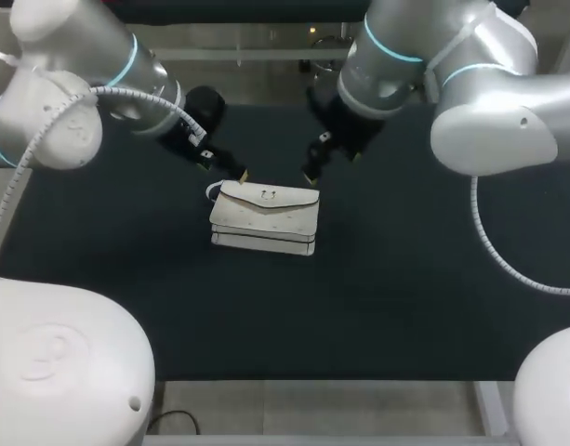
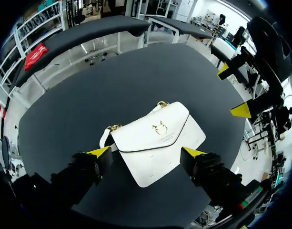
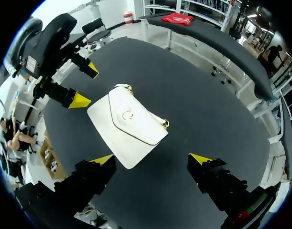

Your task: Pick up the bag, open it, inspect its contents, close it, and place it on the opposite side

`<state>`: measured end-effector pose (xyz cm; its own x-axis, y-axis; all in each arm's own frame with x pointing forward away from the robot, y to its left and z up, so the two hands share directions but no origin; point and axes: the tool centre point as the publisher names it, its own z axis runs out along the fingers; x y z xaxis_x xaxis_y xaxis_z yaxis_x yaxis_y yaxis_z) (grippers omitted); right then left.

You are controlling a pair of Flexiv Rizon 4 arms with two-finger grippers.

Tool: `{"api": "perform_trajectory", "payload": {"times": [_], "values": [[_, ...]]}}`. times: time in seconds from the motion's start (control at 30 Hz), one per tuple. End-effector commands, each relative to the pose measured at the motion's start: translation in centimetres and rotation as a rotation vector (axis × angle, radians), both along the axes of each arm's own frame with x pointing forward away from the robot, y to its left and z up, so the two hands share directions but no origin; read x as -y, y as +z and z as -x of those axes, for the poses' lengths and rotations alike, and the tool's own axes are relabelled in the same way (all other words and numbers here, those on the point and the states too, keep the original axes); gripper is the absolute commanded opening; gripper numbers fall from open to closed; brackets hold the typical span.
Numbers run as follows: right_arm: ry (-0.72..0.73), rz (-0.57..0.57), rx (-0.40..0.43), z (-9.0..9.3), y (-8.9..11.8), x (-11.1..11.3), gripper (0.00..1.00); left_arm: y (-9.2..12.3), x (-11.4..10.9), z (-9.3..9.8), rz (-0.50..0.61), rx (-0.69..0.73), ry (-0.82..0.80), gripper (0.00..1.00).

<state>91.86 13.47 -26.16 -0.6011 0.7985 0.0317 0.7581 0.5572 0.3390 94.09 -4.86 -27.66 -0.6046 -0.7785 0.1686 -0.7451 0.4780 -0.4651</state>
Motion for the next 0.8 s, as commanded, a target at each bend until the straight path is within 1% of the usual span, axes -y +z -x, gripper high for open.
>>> {"api": "perform_trajectory", "payload": {"times": [0.03,0.1,0.2,0.23,0.27,0.3,0.33,0.8], "values": [[-0.131,-0.121,0.053,0.7,-0.4,0.7,1.0,-0.2,-0.9,1.2,0.193,-0.017,0.285,1.0],[-0.167,-0.125,0.058,0.8,-0.4,0.7,1.0,-0.3,-1.0,1.3,0.186,-0.02,0.333,1.0],[-0.207,-0.11,0.031,1.0,-0.5,0.4,1.0,-0.2,-1.2,1.2,0.144,-0.015,0.375,1.0],[-0.23,-0.126,0.002,1.0,-0.5,0.4,1.0,0.0,-1.3,1.1,0.139,-0.018,0.379,1.0],[-0.299,-0.14,-0.038,0.8,-0.6,0.7,1.0,0.2,-1.4,1.0,0.124,-0.028,0.381,1.0],[-0.4,-0.137,-0.099,0.6,-0.8,1.1,1.0,0.3,-1.5,0.8,0.05,-0.026,0.392,1.0],[-0.448,-0.113,-0.152,0.4,-1.2,1.4,1.0,0.3,-1.5,0.8,0.05,-0.026,0.392,1.0],[-0.448,-0.113,-0.152,0.4,-1.2,1.4,1.0,0.3,-1.5,0.8,0.05,-0.026,0.392,1.0]]}}
